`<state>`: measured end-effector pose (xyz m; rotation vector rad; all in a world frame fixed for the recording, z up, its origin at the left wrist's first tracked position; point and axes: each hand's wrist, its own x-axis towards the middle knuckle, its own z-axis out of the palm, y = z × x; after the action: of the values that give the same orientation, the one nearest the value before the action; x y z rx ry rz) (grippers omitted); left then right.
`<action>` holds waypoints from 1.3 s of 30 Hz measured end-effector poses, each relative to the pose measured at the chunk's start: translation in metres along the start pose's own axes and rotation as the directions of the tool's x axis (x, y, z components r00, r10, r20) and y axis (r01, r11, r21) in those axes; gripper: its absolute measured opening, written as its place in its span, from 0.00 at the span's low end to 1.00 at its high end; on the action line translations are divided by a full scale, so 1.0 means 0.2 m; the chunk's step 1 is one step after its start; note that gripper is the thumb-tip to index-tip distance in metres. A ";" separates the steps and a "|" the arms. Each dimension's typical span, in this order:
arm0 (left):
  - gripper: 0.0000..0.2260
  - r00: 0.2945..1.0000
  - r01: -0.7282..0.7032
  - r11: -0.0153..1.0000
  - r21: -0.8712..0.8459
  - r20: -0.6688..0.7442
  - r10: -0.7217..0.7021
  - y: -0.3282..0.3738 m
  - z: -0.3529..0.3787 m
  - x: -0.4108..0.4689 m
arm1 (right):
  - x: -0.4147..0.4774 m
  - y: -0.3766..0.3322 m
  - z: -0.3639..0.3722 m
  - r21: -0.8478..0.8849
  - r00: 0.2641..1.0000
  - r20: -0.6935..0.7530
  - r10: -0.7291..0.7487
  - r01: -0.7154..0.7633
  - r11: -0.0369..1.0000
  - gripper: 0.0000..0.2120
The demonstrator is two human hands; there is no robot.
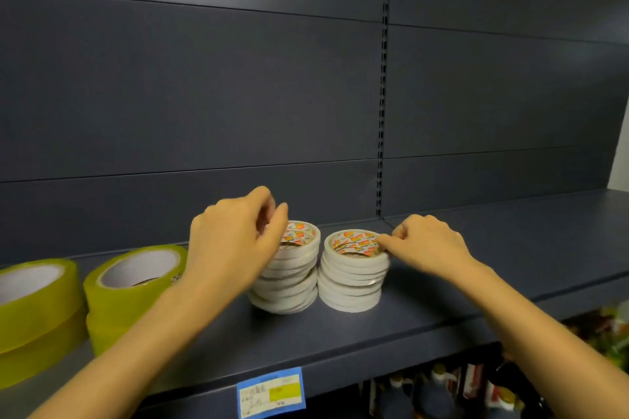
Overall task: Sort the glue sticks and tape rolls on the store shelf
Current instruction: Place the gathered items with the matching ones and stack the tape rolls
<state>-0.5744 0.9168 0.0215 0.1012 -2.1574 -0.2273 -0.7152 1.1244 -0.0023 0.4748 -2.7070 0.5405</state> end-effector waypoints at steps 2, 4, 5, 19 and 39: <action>0.15 0.991 -0.002 0.978 -0.209 0.127 0.029 0.08 -0.01 -0.11 | 0.03 0.04 0.03 0.179 0.999 -0.049 0.012 -0.003 0.984 0.27; 0.13 0.947 0.164 0.874 -0.458 0.321 -0.010 0.15 0.03 -0.21 | 0.07 0.07 0.07 0.467 1.000 -0.003 0.023 -0.019 0.884 0.25; 0.11 0.903 0.286 0.809 -0.514 0.428 -0.047 0.18 0.06 -0.26 | 0.10 0.06 0.09 0.629 0.997 0.073 0.010 -0.054 0.775 0.22; 0.20 0.687 0.724 0.399 -0.563 0.528 -0.499 0.47 0.53 -0.25 | 0.23 0.13 0.36 0.844 0.663 0.521 -0.537 -0.493 0.211 0.30; 0.35 0.435 0.738 -0.089 -0.669 0.573 -0.694 0.54 0.92 0.07 | 0.31 0.24 0.40 0.859 0.845 0.512 -0.154 -0.500 0.112 0.36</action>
<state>-0.7329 1.0441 -0.0466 0.6838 -1.4391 -2.0541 -0.8092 1.1179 -0.0629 0.5969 -2.2910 2.7782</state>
